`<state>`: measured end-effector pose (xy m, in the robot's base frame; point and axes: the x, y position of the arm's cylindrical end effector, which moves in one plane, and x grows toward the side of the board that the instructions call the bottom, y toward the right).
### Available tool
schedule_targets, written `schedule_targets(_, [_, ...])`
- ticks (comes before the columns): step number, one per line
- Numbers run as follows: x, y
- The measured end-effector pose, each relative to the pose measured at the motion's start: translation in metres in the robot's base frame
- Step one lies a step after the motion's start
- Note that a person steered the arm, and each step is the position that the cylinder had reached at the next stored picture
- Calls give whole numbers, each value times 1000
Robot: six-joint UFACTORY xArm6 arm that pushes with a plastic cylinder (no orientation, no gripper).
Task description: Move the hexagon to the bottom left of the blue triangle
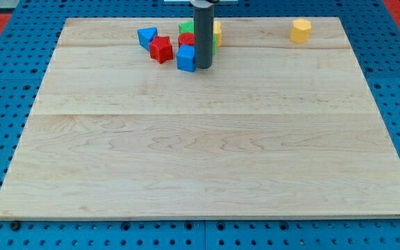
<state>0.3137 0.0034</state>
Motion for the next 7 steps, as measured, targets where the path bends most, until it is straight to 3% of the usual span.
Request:
schedule_targets(1, [-3,23])
schedule_targets(3, [-9,264])
schedule_targets(4, [-47,334])
schedule_targets(5, [-74,340])
schedule_targets(7, [-103,249])
